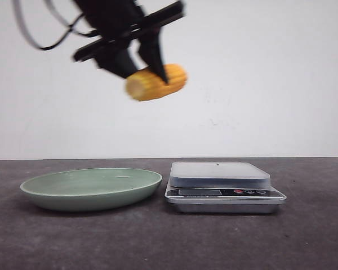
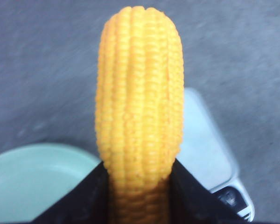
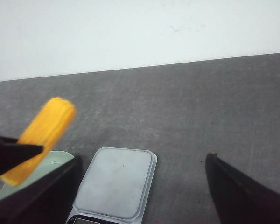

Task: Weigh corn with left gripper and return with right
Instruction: 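Carry the corn with the left gripper and lower it onto the scale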

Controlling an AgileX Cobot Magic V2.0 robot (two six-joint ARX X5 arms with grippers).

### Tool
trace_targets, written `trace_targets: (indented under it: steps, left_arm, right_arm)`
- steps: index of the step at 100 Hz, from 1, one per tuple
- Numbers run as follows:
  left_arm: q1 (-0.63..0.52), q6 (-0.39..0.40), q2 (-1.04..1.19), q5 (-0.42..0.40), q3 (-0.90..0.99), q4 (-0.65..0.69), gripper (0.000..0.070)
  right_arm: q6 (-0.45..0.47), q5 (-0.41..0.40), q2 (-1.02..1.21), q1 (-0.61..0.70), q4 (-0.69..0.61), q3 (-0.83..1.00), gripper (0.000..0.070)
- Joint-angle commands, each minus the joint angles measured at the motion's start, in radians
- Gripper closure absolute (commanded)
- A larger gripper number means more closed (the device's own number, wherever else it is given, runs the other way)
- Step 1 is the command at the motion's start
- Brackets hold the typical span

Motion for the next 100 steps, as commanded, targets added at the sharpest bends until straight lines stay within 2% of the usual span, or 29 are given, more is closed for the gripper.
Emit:
trace_targets:
  steps: [1, 24, 50, 64, 70, 81, 100]
  left_arm:
    - [-0.025, -0.021, 0.071, -0.011, 0.077, -0.009, 0.0693]
    - [-0.079, -0.113, 0.262, -0.039, 0.248, -0.021, 0.0693]
    - [-0.108, -0.192, 0.383, -0.073, 0.257, -0.019, 0.0694]
    - [-0.121, -0.194, 0.415, -0.077, 0.257, -0.018, 0.0692]
    - [-0.124, -0.194, 0.422, -0.077, 0.257, -0.018, 0.0646]
    - [-0.127, -0.193, 0.427, -0.077, 0.257, -0.022, 0.0503]
    - [-0.128, -0.190, 0.435, -0.077, 0.257, -0.063, 0.0510]
  right_arm:
    - [-0.006, -0.001, 0.003, 0.002, 0.009, 0.016, 0.0166]
    - [-0.004, -0.001, 0.003, 0.002, 0.006, 0.016, 0.0166]
    - [-0.005, 0.000, 0.003, 0.002, -0.008, 0.016, 0.0166]
    - [-0.006, 0.000, 0.003, 0.002, -0.020, 0.016, 0.0166]
    - [-0.009, 0.000, 0.003, 0.002, -0.027, 0.016, 0.0166]
    - [-0.009, 0.000, 0.003, 0.002, -0.032, 0.016, 0.0166]
    - [-0.008, 0.000, 0.003, 0.002, -0.033, 0.016, 0.0166]
